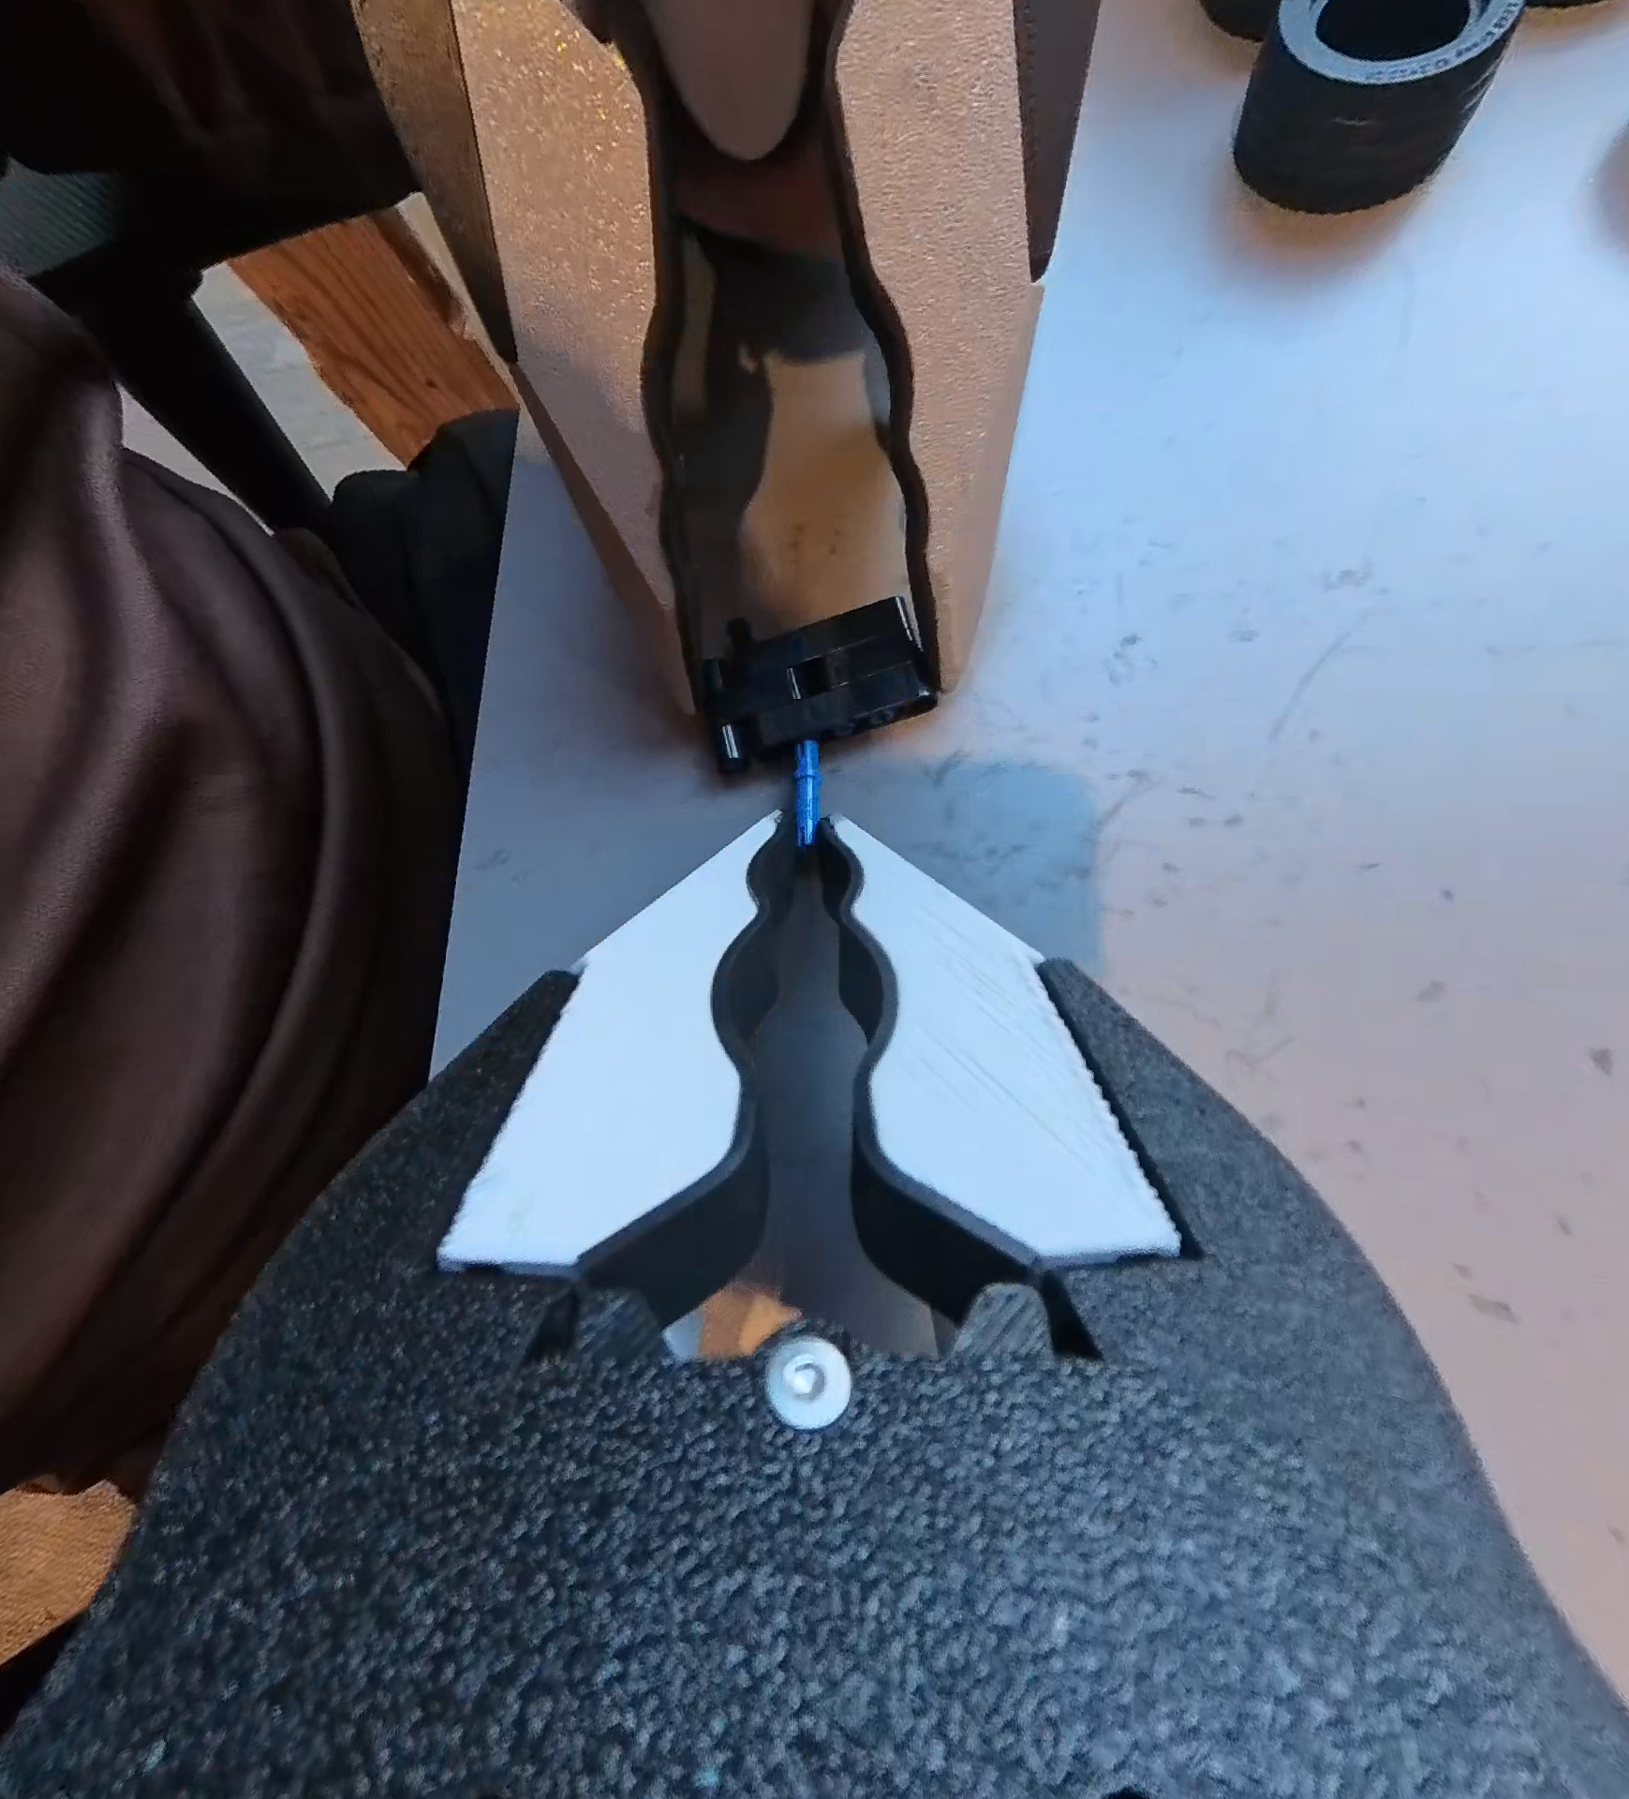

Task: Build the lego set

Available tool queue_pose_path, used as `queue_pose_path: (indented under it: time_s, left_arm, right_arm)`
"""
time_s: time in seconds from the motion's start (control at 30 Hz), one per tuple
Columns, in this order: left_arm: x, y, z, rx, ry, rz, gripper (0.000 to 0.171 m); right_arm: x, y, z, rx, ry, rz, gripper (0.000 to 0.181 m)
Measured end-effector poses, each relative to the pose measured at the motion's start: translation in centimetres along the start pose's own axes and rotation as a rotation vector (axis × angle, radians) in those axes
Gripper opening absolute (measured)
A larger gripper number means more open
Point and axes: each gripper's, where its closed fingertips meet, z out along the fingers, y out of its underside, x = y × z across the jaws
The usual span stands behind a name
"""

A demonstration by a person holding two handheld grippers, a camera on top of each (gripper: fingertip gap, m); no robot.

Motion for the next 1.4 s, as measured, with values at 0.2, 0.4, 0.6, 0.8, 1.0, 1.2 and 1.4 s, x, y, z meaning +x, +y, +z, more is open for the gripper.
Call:
queue_pose_path:
  time_s: [0.2,0.4,0.6,0.8,1.0,1.2,1.4]
  left_arm:
    - [0.03,0.01,-0.02,0.0,0.003,0.003,0.046]
    - [0.1,0.09,-0.11,-0.001,0.006,0.008,0.046]
    - [0.19,0.17,-0.18,-0.002,0.012,0.013,0.046]
    - [0.2,0.26,-0.27,-0.002,0.01,0.016,0.046]
    - [0.17,0.3,-0.32,-0.002,0.01,0.015,0.046]
    - [0.22,0.37,-0.38,-0.002,0.014,0.018,0.046]
    - [0.21,0.38,-0.39,-0.002,0.014,0.019,0.046]
  right_arm:
    - [-0.08,-0.01,0.05,-0.001,-0.007,0.001,0.004]
    - [-0.56,0.02,0.18,-0.007,-0.016,-0.038,0.004]
    - [-0.93,0.02,0.29,-0.011,-0.027,-0.069,0.004]
    - [-0.68,-0.18,0.44,-0.009,0.0,-0.071,0.004]
    - [-0.72,-0.19,0.44,-0.008,-0.018,-0.048,0.004]
    - [-0.75,-0.21,0.43,-0.007,-0.026,-0.043,0.004]
    - [-0.76,-0.21,0.43,-0.007,-0.027,-0.043,0.004]
